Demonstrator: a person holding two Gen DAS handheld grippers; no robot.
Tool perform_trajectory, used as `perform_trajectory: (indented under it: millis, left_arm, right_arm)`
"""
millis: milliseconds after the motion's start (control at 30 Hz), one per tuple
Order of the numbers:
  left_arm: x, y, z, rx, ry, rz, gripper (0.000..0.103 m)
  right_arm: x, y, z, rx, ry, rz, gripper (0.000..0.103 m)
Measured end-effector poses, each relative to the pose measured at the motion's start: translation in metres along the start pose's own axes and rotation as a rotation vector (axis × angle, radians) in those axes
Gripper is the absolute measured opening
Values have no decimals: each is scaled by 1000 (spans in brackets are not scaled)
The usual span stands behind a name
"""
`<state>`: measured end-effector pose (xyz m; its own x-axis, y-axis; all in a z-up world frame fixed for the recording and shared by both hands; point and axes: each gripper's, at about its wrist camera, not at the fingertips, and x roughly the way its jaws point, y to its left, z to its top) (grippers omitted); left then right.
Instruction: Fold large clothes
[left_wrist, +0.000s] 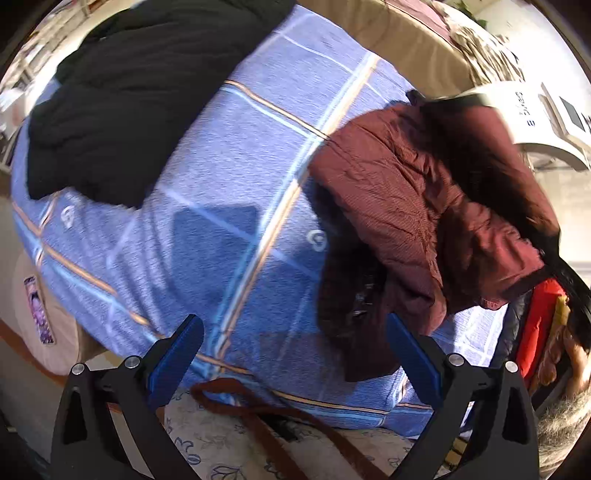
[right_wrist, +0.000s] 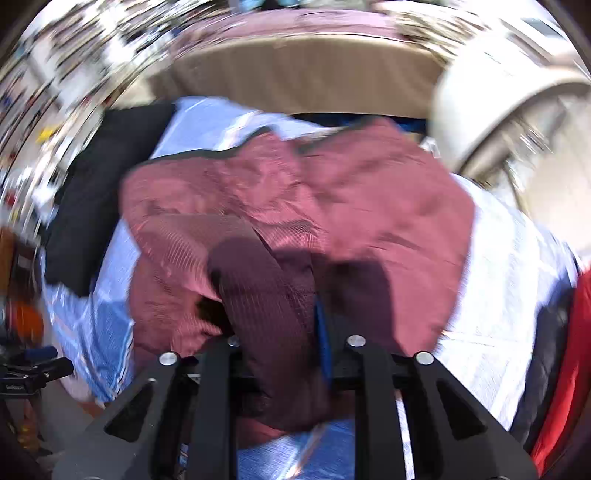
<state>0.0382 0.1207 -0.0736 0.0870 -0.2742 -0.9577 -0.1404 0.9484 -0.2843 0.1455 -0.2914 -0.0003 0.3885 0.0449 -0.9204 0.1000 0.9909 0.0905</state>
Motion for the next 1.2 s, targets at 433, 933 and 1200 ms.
perform_trajectory:
  millis: [433, 933, 1200]
  left_arm:
    - [47, -72, 34, 211, 53, -42, 97]
    - [153, -38, 1, 202, 287, 7, 96]
    - [173, -65, -10, 261, 330, 27, 77]
  right_arm:
    - [-34, -146, -195, 356, 258, -310, 9]
    - [-109, -64, -106, 209, -40, -141, 81]
    - [-16, -16, -105, 151, 186, 58, 81]
